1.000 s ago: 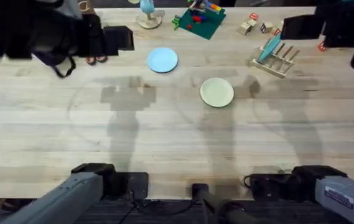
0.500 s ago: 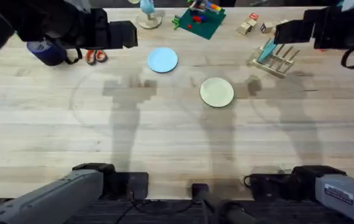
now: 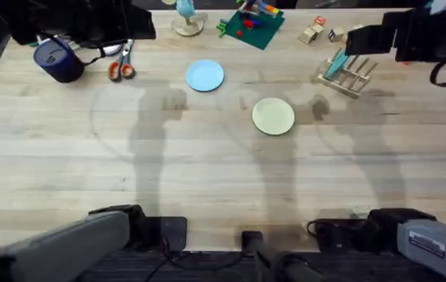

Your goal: Pick up the plates from the table one by one and place each into a slot on the dish rack.

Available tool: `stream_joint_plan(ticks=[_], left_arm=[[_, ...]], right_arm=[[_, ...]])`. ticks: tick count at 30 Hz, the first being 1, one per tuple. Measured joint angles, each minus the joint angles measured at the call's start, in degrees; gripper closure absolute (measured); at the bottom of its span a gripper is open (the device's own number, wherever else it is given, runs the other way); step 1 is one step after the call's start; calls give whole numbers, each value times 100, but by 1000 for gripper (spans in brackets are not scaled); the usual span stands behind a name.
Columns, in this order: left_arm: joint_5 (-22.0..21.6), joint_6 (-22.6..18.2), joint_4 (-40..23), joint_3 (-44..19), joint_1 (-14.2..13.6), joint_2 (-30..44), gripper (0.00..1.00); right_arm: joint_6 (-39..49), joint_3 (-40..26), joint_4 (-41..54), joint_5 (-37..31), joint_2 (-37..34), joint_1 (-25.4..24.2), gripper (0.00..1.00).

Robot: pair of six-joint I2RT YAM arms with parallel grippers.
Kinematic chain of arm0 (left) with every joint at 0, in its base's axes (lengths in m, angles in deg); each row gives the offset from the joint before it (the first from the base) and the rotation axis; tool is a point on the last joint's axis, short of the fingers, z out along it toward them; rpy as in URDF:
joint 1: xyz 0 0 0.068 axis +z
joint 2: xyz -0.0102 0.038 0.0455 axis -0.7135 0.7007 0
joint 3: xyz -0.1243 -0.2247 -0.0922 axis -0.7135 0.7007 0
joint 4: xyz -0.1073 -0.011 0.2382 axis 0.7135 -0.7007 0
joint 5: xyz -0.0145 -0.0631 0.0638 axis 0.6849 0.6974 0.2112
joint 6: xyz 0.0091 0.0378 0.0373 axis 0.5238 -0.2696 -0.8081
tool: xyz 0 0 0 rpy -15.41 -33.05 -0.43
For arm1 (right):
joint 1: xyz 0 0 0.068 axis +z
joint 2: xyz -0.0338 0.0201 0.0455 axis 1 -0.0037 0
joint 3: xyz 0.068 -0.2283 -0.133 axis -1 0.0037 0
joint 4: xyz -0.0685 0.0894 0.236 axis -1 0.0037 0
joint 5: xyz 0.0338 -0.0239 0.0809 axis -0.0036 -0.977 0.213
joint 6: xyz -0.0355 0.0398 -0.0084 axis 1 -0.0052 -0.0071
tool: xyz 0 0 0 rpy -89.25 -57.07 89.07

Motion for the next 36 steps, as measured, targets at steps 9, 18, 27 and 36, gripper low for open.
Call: stream_joint_plan(ticks=[9,18,27,36], left_arm=[[1605,-17,864,-2,237,1165,960],[2363,-17,1361,-2,237,2440,961],[2699,-17,1690,-2,237,3247,960],[2782,-17,1807,-2,237,3826,960]], right_arm=[[0,-2,1,0,0,0,5],[0,-2,2,0,0,0,6],[0,-2,2,0,0,0,5],[0,-2,3,0,0,1,5]])
